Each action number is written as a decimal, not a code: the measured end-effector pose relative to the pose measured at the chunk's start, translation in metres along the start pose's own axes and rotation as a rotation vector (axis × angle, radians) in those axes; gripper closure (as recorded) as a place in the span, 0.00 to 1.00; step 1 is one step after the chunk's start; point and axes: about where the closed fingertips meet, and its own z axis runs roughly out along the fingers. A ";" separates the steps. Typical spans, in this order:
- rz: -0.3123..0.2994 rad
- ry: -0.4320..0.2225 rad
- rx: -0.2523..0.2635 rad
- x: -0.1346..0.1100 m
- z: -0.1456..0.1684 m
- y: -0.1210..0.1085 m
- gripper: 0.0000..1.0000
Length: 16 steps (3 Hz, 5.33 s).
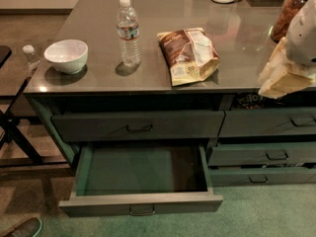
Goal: Close middle drawer
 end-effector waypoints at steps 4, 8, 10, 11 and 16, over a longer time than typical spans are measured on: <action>0.023 0.006 -0.077 0.028 0.057 0.051 1.00; 0.078 0.081 -0.327 0.065 0.178 0.147 1.00; 0.132 0.104 -0.453 0.084 0.262 0.197 1.00; 0.150 0.075 -0.476 0.087 0.277 0.206 1.00; 0.234 -0.006 -0.588 0.060 0.463 0.240 1.00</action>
Offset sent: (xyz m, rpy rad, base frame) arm 0.0000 0.0000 0.0000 0.0000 0.0000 0.0000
